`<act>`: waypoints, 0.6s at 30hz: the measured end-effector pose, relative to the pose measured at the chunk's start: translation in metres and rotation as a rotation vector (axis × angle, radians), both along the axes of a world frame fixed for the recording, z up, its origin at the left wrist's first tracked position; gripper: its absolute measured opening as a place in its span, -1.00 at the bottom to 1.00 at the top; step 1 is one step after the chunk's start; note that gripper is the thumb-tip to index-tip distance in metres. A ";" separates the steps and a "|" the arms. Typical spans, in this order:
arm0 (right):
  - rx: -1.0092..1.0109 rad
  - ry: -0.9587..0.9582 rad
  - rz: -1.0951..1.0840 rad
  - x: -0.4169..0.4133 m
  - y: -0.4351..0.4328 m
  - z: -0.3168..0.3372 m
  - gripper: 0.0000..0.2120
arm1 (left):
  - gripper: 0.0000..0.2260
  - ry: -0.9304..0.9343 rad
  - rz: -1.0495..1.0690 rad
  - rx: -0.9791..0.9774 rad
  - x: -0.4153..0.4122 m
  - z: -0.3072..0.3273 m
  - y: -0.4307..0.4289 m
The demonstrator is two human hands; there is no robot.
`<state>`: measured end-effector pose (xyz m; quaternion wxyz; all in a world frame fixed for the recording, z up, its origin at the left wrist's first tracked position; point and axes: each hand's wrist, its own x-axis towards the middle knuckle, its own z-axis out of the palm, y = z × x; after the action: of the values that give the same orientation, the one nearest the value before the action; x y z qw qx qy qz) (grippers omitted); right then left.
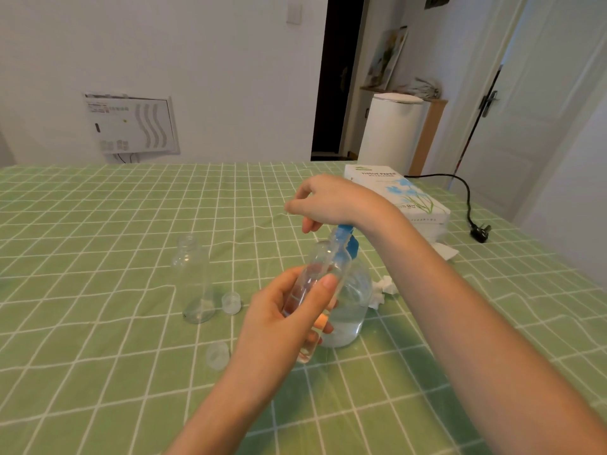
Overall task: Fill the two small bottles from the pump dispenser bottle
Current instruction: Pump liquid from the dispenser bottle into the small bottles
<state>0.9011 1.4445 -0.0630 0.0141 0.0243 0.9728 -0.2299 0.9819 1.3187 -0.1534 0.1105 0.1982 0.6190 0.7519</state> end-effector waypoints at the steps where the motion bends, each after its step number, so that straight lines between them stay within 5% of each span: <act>1: -0.004 0.000 -0.002 0.000 0.000 -0.002 -0.65 | -0.66 0.001 0.003 -0.006 0.000 -0.001 0.000; 18: -0.031 0.129 0.020 0.001 0.001 0.005 -0.74 | -0.67 0.018 -0.016 0.000 -0.001 0.000 0.001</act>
<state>0.9024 1.4457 -0.0577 -0.0457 -0.0006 0.9683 -0.2457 0.9814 1.3199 -0.1536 0.1109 0.2099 0.6185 0.7490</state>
